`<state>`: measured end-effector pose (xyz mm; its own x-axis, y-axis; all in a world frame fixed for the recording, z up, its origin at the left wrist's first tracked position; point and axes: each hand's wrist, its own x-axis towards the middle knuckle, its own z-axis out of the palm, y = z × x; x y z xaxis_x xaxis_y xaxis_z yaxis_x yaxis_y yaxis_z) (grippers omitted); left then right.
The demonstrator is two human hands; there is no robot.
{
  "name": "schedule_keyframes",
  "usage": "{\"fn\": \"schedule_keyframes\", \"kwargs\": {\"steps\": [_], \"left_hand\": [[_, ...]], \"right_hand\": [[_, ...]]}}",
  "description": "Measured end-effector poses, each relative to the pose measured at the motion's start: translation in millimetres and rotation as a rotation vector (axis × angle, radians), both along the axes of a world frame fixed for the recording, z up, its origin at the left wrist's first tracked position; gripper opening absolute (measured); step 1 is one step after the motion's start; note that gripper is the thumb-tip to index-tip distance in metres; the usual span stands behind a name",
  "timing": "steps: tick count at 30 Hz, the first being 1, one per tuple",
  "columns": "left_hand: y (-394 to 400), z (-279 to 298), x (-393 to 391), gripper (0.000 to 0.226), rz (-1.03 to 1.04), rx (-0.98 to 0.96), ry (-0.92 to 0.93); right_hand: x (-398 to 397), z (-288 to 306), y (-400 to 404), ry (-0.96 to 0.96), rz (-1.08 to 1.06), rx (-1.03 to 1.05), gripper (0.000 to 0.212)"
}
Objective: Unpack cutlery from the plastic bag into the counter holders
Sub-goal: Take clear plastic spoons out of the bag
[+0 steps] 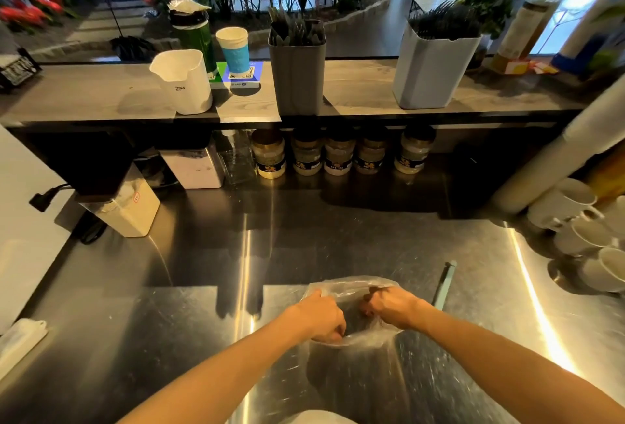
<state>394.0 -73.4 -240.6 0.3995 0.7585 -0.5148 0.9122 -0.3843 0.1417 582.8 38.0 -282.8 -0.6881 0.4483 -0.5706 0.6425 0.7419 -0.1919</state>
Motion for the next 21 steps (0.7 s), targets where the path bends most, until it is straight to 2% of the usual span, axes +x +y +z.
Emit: {"fn": "schedule_keyframes", "kwargs": {"steps": [2,6,10,15,17,21], "left_hand": [[1,3,-1,0.033,0.006,-0.012,-0.025],[0,6,-6,0.035,0.014,-0.079,-0.090],[-2,4,-10,0.036,0.018,-0.131,-0.105],[-1,4,-15,0.031,0.105,-0.130,-0.200],[0,5,-18,0.028,0.145,-0.155,-0.259],[1,3,-25,0.019,0.372,-0.122,-0.350]], "right_hand": [[-1,2,0,-0.008,0.079,0.033,0.031],[-2,0,-2,0.016,0.101,0.071,0.029],[1,0,-2,-0.018,0.204,0.107,0.036],[-1,5,-6,0.081,0.163,0.100,0.033],[-1,7,-7,0.130,0.081,0.051,0.030],[-11,18,-13,0.323,-0.009,0.054,0.018]]}}
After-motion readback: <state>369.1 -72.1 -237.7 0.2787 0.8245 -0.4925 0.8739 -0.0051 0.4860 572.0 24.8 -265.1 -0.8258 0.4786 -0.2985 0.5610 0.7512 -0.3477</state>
